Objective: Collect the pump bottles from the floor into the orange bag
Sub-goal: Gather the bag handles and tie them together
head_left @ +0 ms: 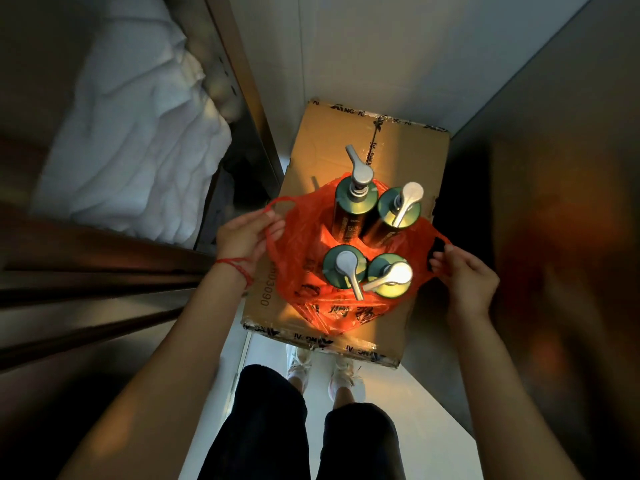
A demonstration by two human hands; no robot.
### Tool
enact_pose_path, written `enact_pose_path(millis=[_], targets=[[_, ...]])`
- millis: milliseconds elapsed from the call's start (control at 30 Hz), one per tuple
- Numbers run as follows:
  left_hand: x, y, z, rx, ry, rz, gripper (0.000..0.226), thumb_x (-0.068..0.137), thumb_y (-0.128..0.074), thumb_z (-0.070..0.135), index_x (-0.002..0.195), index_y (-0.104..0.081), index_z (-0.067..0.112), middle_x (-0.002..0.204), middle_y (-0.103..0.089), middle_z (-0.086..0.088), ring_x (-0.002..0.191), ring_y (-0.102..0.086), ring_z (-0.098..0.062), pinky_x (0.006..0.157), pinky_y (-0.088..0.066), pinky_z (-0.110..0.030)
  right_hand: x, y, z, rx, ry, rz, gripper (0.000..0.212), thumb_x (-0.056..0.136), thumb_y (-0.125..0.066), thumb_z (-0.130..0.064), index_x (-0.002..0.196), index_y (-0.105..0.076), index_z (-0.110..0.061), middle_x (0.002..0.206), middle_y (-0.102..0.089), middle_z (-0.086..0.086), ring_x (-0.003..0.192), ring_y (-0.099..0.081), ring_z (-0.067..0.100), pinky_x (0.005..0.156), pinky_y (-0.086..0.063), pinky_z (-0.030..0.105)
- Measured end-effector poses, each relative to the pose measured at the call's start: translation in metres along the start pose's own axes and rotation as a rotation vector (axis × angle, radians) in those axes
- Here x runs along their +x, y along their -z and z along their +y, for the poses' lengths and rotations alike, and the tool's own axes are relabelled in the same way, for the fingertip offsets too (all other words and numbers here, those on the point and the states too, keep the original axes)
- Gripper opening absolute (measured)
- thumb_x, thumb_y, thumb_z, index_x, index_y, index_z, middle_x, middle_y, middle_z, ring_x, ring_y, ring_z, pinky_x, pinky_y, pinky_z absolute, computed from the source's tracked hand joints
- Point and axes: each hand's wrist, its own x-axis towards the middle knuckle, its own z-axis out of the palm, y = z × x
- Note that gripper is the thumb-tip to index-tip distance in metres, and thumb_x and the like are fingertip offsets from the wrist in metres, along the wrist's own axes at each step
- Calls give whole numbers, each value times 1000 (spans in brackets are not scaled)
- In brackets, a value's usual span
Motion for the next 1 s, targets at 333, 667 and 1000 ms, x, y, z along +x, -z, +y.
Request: enact_pose_path(millis=[333,667,1000], targets=[[-100,-27,67,-86,-75,-312,15,87,-52,6,78,-63,9,59,-71,1,62,-68,-8,57,-55,-18,-88,18,-113,220,113,-136,9,85,-61,-15,83,-69,-13,58,-69,-2,58,-65,9,62,-55,20],[-153,-54,94,161,-352,-389,8,82,-59,3,82,-65,7,59,-72,1,61,-68,-12,59,-55,-18,-135,11,-161,134,271,-330,13,82,-62,-8,74,-70,-13,57,-70,-2,56,-65,10,63,-55,19],[-162,-87,83,459,-600,-456,19,70,-71,3,73,-70,21,56,-70,12,60,-66,-3,58,-49,-12,-142,-12,-158,-84,480,-475,13,81,-65,-7,75,-68,-19,56,-68,-17,58,-64,-2,55,-47,9]])
